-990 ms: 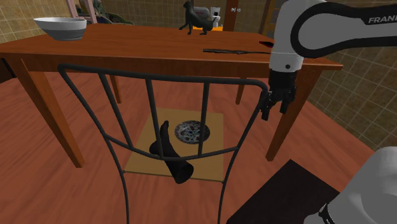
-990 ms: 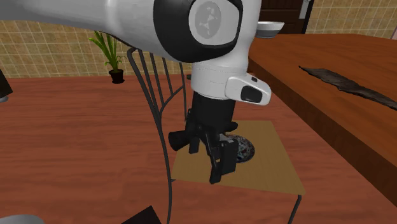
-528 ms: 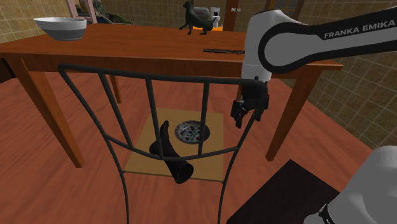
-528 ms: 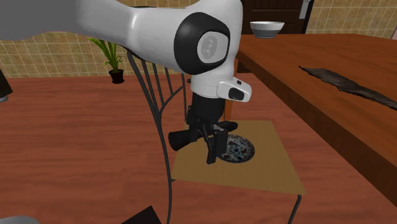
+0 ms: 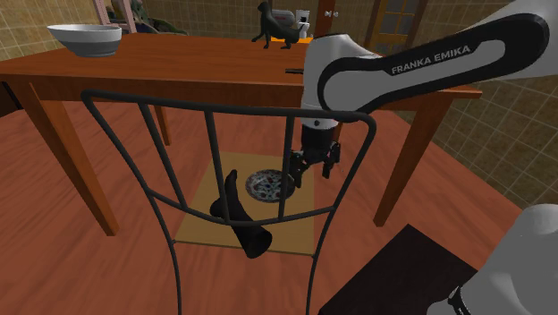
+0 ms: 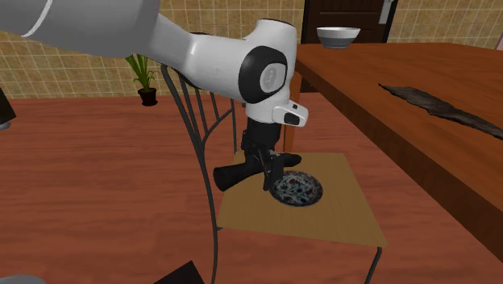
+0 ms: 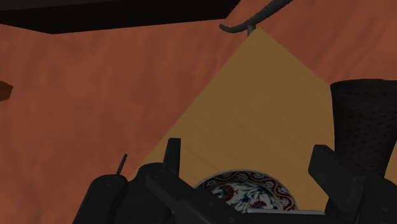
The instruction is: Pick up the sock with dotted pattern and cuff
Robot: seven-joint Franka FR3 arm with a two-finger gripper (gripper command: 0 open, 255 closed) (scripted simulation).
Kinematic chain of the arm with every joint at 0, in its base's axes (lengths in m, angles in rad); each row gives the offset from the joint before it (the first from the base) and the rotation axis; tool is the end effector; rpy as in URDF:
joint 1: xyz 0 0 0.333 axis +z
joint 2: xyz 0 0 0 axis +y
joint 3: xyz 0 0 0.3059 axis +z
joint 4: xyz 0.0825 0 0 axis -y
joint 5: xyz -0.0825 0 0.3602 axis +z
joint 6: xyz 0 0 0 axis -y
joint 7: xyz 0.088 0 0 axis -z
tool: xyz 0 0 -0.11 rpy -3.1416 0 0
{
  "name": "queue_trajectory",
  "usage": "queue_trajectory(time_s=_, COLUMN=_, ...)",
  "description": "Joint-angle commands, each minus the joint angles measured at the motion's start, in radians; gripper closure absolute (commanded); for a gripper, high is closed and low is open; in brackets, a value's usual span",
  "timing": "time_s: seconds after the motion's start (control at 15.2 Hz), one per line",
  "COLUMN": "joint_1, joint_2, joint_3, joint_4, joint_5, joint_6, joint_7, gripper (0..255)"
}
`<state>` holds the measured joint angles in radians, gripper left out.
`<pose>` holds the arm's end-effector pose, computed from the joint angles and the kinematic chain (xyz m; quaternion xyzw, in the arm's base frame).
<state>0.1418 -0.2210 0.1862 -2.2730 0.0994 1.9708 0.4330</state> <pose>0.4234 0.1535 0.4375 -0.9959 0.0767 0.0481 0.0074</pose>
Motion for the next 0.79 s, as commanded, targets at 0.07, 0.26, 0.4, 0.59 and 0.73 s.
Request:
queue_trajectory(time_s=0.07, joint_1=0.031, joint_2=0.123, joint_3=0.041, joint_4=0.076, joint_5=-0.015, joint_6=0.046, joint_7=0.041, gripper=0)
queue_trajectory(time_s=0.26, joint_1=0.055, joint_2=0.225, joint_3=0.059, joint_4=0.153, joint_5=-0.036, joint_6=0.081, joint_7=0.084, gripper=0)
queue_trajectory(time_s=0.4, joint_1=0.073, joint_2=0.294, joint_3=0.069, joint_4=0.21, joint_5=-0.053, joint_6=0.099, joint_7=0.113, gripper=0)
queue_trajectory(time_s=0.59, joint_1=0.092, joint_2=0.4, joint_3=0.089, joint_4=0.306, joint_5=-0.086, joint_6=0.118, joint_7=0.156, gripper=0)
queue_trajectory(time_s=0.73, joint_1=0.111, joint_2=0.472, joint_3=0.095, joint_4=0.376, joint_5=-0.109, joint_6=0.124, joint_7=0.183, gripper=0)
